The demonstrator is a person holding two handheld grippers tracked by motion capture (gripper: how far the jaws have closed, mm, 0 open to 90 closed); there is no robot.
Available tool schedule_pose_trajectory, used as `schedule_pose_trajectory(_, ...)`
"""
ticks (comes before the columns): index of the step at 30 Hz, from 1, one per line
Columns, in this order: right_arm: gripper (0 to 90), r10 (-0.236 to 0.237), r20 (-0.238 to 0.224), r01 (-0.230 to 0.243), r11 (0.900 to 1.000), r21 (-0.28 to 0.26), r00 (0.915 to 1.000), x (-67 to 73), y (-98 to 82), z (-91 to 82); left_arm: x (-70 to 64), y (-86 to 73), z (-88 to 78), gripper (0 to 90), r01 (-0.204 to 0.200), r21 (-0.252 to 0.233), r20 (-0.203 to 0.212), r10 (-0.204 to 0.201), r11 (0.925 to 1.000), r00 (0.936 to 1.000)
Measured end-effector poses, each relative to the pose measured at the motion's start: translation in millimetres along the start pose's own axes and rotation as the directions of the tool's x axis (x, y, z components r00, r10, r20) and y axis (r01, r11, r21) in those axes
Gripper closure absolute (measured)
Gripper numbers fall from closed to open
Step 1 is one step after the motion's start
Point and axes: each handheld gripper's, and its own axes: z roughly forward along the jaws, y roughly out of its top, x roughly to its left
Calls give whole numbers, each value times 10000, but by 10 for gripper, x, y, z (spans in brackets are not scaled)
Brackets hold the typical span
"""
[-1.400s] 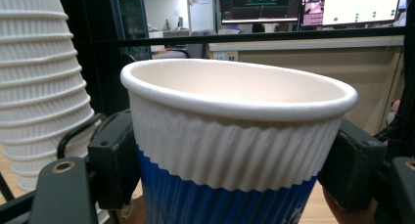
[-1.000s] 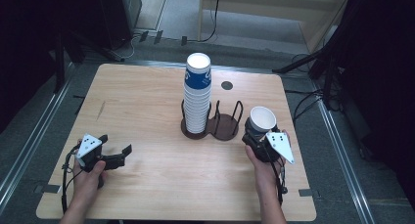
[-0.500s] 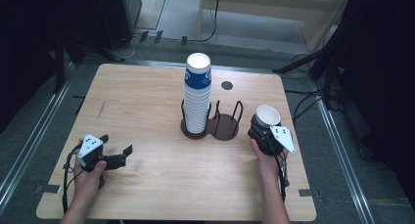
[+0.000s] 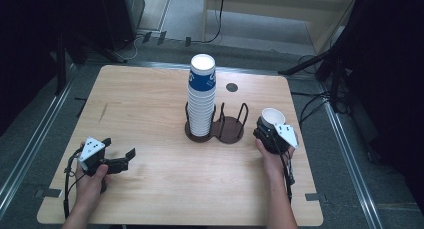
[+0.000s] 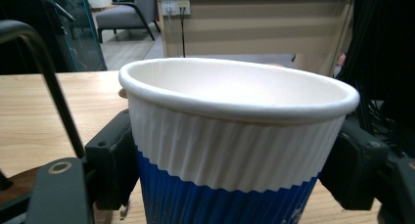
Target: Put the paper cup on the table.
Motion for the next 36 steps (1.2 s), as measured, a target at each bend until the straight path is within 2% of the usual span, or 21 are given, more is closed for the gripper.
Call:
schedule_pose_trajectory(2,200,56,48,-56,9999,137,10000,-10,-15,26,2,0,-2,0,18,-4,5,-18,10000,10000)
schedule_pose_trajectory(5,197,172,135,-181,9972,729,9998,-30,-65,67,3,-1,-2,0,34,-7,9,-34,10000,10000)
schedule_pose_trajectory(14,190,197,242,-219,9953,941,9995,-41,-63,55,7,0,-5,0,40,1,35,-40,10000,10000)
schedule_pose_trajectory(19,174,179,423,-249,9850,1707,9989,-43,-79,33,8,-2,-8,0,73,-31,41,-73,10000,10000)
schedule_pose_trajectory(23,137,102,215,-143,9799,1988,9997,-19,-76,-2,12,-1,-8,0,67,-11,64,-67,10000,10000)
schedule_pose_trajectory(28,9,-10,-279,67,9788,2048,9996,-13,-37,-31,15,0,-7,0,86,-7,77,-86,10000,9999)
schedule_pose_trajectory(32,0,301,-528,-182,9769,2128,9982,-34,-3,-75,17,0,-6,0,100,6,70,-100,9999,9999)
schedule_pose_trajectory(36,0,292,-538,-169,9761,2168,9981,-55,20,-144,14,0,-6,0,99,-11,68,-99,10000,9999)
